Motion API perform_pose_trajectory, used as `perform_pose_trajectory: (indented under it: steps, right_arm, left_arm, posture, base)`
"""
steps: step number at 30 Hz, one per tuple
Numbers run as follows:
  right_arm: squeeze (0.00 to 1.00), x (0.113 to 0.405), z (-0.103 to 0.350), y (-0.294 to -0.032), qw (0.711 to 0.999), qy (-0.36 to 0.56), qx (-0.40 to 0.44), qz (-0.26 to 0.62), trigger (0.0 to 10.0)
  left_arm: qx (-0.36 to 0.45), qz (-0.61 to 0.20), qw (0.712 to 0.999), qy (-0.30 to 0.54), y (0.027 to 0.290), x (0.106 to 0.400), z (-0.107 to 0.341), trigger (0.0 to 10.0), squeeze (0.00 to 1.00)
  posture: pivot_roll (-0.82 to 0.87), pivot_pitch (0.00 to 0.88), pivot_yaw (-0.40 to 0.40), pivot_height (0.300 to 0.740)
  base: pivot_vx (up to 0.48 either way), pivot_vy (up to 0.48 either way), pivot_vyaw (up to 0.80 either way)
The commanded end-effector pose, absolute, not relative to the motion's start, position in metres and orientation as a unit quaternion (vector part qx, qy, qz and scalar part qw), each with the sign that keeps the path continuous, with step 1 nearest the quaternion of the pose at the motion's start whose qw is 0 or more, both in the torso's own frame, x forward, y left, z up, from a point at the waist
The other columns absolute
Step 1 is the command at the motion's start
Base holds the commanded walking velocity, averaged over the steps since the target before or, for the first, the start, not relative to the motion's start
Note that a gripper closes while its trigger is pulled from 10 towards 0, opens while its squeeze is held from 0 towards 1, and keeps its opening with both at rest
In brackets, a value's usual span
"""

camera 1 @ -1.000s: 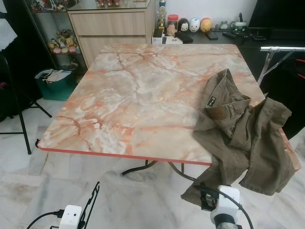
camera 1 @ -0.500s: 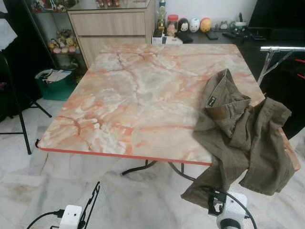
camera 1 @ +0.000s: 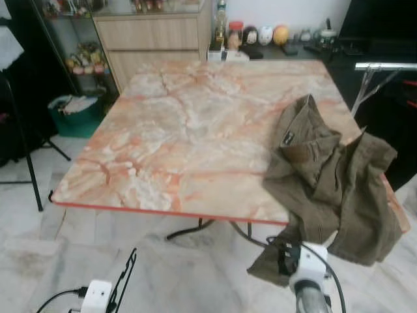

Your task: Hang hanger

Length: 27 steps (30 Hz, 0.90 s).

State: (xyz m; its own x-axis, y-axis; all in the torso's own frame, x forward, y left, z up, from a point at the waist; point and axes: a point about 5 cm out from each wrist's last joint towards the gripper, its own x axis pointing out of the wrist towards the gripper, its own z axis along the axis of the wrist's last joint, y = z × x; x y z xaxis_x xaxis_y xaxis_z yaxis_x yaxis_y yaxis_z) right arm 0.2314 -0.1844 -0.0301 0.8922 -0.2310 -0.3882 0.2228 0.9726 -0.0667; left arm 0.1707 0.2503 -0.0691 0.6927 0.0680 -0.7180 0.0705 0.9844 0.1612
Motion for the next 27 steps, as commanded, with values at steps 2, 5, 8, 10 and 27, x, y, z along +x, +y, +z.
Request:
perform_pose_trajectory:
  steps: [2,5,8,10,27]
  right_arm:
    - [0.0,0.234,-0.03,-0.184,0.973,0.201,-0.007,-0.115,10.0]
    - [0.0,0.234,-0.03,-0.184,0.973,0.201,-0.007,-0.115,10.0]
    - [0.0,0.233,-0.032,-0.186,0.972,0.201,-0.003,-0.123,10.0]
    - [0.0,0.227,-0.035,-0.187,0.97,0.206,-0.005,-0.131,10.0]
    - [0.0,0.232,-0.03,-0.202,0.966,0.198,-0.026,-0.167,10.0]
  left_arm:
    - [0.092,0.0,0.914,0.396,0.252,0.17,-0.069,10.0,0.0]
    - [0.092,-0.002,0.915,0.394,0.251,0.17,-0.069,10.0,0.0]
    - [0.092,-0.003,0.916,0.391,0.251,0.171,-0.069,10.0,0.0]
    - [0.092,-0.005,0.916,0.39,0.251,0.171,-0.069,10.0,0.0]
    - [0.094,-0.007,0.917,0.387,0.249,0.171,-0.069,10.0,0.0]
  posture:
    - [0.12,0.008,0.055,0.74]
    - [0.13,0.012,0.054,0.74]
    - [0.13,0.013,0.054,0.74]
    - [0.13,0.014,0.053,0.74]
    - [0.14,0.013,0.055,0.74]
  base:
    - [0.0,0.0,0.0]
    - [0.0,0.0,0.0]
    - [0.0,0.0,0.0]
    - [0.0,0.0,0.0]
    - [0.0,0.0,0.0]
